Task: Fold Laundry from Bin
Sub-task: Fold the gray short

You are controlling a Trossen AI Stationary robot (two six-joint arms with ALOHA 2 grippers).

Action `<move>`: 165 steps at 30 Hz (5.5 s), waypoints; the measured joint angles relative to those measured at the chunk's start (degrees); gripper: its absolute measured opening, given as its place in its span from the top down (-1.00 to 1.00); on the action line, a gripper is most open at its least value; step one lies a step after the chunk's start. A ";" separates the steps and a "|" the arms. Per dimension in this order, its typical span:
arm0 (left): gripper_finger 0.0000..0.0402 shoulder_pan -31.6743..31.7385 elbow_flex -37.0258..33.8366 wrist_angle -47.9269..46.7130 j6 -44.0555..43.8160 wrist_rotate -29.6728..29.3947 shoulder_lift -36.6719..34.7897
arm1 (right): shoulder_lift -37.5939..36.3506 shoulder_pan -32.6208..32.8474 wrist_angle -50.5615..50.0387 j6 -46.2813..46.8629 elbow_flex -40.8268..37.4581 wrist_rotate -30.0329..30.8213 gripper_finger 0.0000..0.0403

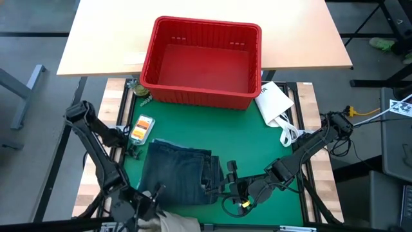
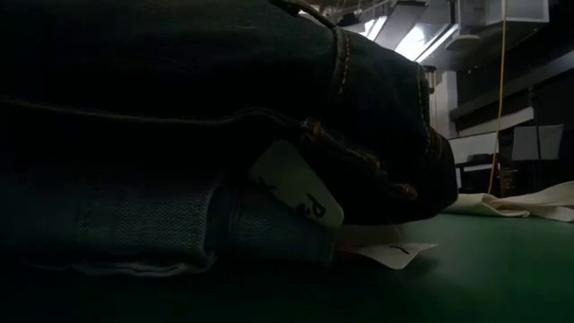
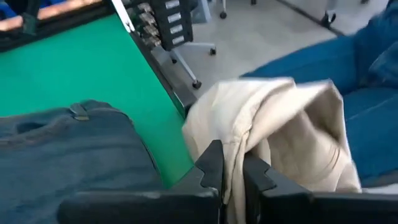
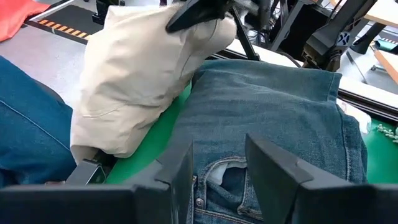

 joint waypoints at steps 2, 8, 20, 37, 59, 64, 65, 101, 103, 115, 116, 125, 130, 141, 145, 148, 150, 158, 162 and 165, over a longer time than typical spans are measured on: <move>0.95 0.56 0.00 0.34 -0.05 -0.28 -1.72 | 0.00 0.00 0.00 0.01 0.00 -0.01 0.27; 0.98 2.29 0.00 0.53 -0.04 -3.86 -7.98 | 0.00 0.00 0.09 0.02 0.00 0.00 0.27; 0.98 10.28 0.00 -0.59 3.29 -5.62 -19.84 | 0.00 0.00 0.13 0.02 0.00 0.00 0.27; 0.95 21.43 0.00 -16.29 -1.30 -5.27 -21.96 | 0.00 -0.01 9.95 -1.54 0.00 5.42 0.27; 0.94 27.90 0.00 -21.90 -1.59 -4.01 -20.27 | -0.02 -0.58 20.37 -4.50 0.00 18.69 0.27; 0.94 28.63 0.02 -23.34 -0.63 -4.15 -17.67 | -0.02 -2.12 21.84 -4.48 0.00 15.80 0.27; 0.94 28.93 -0.01 -24.16 -0.56 -4.16 -17.05 | -0.02 -2.40 21.50 -4.46 0.00 14.79 0.27; 0.94 33.35 -31.25 0.54 -6.31 -6.10 -6.71 | 23.47 -10.19 8.71 8.21 0.26 5.55 0.27; 0.94 33.38 -31.45 2.18 -5.68 -6.00 -7.42 | 22.93 -10.16 8.84 7.75 0.20 5.53 0.27; 0.64 34.36 -31.58 4.53 -7.13 -4.17 -9.11 | 20.06 -10.16 9.46 7.39 -0.13 2.68 0.27; 0.57 34.60 -31.58 4.55 -7.15 -4.09 -9.11 | 20.06 -10.18 9.72 7.39 -0.13 2.28 0.27; 0.12 34.94 -29.53 0.90 -7.35 -2.75 -11.06 | 19.97 -10.14 11.12 7.37 -0.13 0.38 0.27; 0.09 34.84 -22.46 -10.97 -7.18 -1.36 -14.68 | 19.89 -10.14 11.32 7.37 -0.11 -0.19 0.27; 0.09 34.74 -8.13 -29.40 -8.91 9.75 -19.85 | 19.85 -10.14 11.34 6.74 -0.04 -0.18 0.27; 0.09 33.90 -6.40 -32.16 -14.32 17.68 -20.92 | 18.22 -10.14 9.63 4.54 -0.04 -0.50 0.27; 0.09 32.07 -6.36 -32.40 -22.73 27.07 -21.32 | 16.06 -10.14 8.21 4.29 -0.04 -0.40 0.27; 0.09 29.45 -6.36 -32.37 -29.42 31.36 -21.31 | 14.42 -10.13 7.10 3.15 -0.02 0.12 0.27; 0.09 13.48 -6.34 -30.70 -53.30 26.92 -20.91 | 11.09 -10.10 6.28 1.17 -0.02 0.21 0.27; 0.09 4.53 -6.34 -28.89 -65.70 17.21 -20.69 | 11.08 -10.10 6.22 1.16 -0.02 -0.69 0.27; 0.09 -0.98 -6.32 -26.35 -72.27 10.11 -18.83 | 11.08 -10.10 6.23 1.16 -0.01 -2.03 0.27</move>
